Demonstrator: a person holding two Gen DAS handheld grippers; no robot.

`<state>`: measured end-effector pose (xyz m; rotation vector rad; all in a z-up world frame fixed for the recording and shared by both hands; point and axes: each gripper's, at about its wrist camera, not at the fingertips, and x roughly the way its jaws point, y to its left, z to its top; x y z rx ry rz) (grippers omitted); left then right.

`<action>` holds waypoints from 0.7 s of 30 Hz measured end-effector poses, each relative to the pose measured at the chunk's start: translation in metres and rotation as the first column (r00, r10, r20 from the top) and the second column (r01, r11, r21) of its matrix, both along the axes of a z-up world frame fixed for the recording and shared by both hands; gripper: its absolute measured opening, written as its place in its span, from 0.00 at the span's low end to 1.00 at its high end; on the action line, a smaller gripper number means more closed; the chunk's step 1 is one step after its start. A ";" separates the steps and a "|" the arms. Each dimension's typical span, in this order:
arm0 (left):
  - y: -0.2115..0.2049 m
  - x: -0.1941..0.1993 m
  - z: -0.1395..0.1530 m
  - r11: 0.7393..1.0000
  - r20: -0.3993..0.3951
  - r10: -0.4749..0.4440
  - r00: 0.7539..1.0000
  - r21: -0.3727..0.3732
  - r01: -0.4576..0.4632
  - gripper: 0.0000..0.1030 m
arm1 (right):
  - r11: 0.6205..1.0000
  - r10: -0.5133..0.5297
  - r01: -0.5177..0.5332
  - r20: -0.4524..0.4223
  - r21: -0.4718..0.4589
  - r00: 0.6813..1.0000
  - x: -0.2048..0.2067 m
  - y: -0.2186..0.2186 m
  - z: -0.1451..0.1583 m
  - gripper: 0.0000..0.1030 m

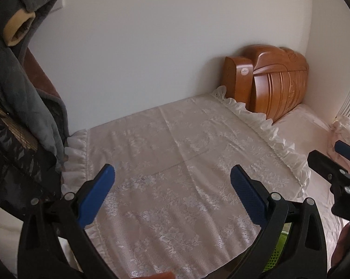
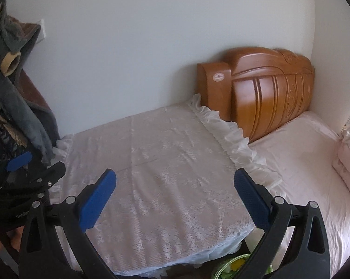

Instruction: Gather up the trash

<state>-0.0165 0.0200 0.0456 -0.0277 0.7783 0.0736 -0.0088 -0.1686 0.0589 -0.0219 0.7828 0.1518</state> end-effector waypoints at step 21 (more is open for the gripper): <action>-0.009 0.026 -0.012 0.997 -0.039 -0.063 0.997 -0.047 0.061 0.92 | 0.998 -0.056 0.056 -0.042 -0.018 0.998 -0.003 -0.006 -0.007 0.98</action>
